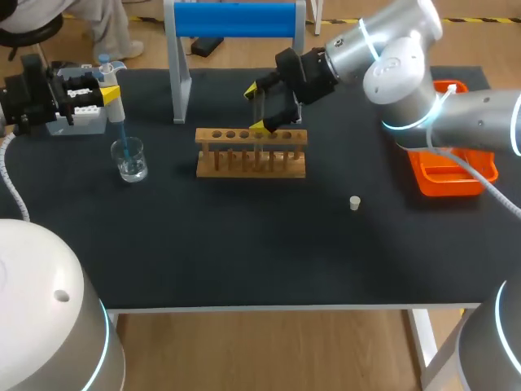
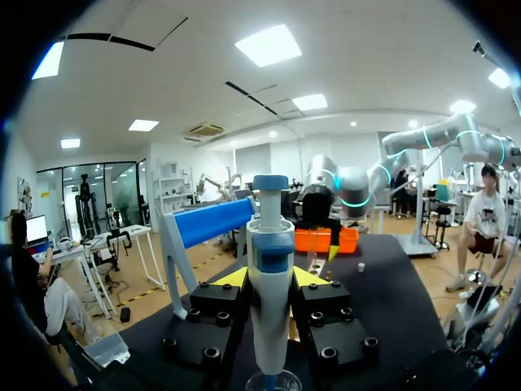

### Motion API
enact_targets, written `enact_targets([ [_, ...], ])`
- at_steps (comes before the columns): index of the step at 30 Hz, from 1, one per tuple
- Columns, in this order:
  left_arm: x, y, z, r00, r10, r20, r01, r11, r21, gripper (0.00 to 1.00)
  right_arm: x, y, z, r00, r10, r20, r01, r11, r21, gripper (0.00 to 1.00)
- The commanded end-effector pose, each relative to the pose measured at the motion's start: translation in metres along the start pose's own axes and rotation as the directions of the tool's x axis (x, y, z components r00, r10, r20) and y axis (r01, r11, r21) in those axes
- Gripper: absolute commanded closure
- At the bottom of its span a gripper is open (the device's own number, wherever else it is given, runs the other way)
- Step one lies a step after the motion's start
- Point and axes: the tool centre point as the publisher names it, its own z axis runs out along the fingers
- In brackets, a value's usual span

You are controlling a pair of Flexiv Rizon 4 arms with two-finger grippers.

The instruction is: Invert the test tube, pick up the pipette, mount the tip to pipette, aspirate from beaker and dispense into the tube, eject the tip, return the pipette, and cap with the stopper.

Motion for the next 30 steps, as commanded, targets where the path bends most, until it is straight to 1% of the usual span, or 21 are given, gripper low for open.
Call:
enact_targets([
  [1, 0.000, -0.001, 0.000, 1.000, 0.000, 0.000, 0.000, 1.000, -0.002, 1.00, -0.001, 0.000, 0.000, 1.000, 0.000, -0.001, 0.000, 1.000, 0.001, 0.00],
  [18, 0.000, -0.001, 0.000, 1.000, 0.000, 0.000, 0.000, 1.000, -0.002, 1.00, -0.001, 0.000, 0.000, 1.000, 0.000, -0.001, 0.000, 1.000, 0.001, 0.00],
  [23, 0.003, -0.011, -0.002, 1.000, 0.021, 0.009, -0.021, 1.000, -0.010, 1.00, -0.001, 0.000, 0.000, 1.000, 0.000, -0.001, 0.000, 1.000, 0.001, 0.00],
  [30, 0.007, -0.030, -0.001, 0.999, 0.050, 0.014, -0.050, 0.998, -0.028, 1.00, -0.001, 0.000, 0.000, 1.000, 0.000, -0.001, 0.000, 1.000, 0.001, 0.00],
])
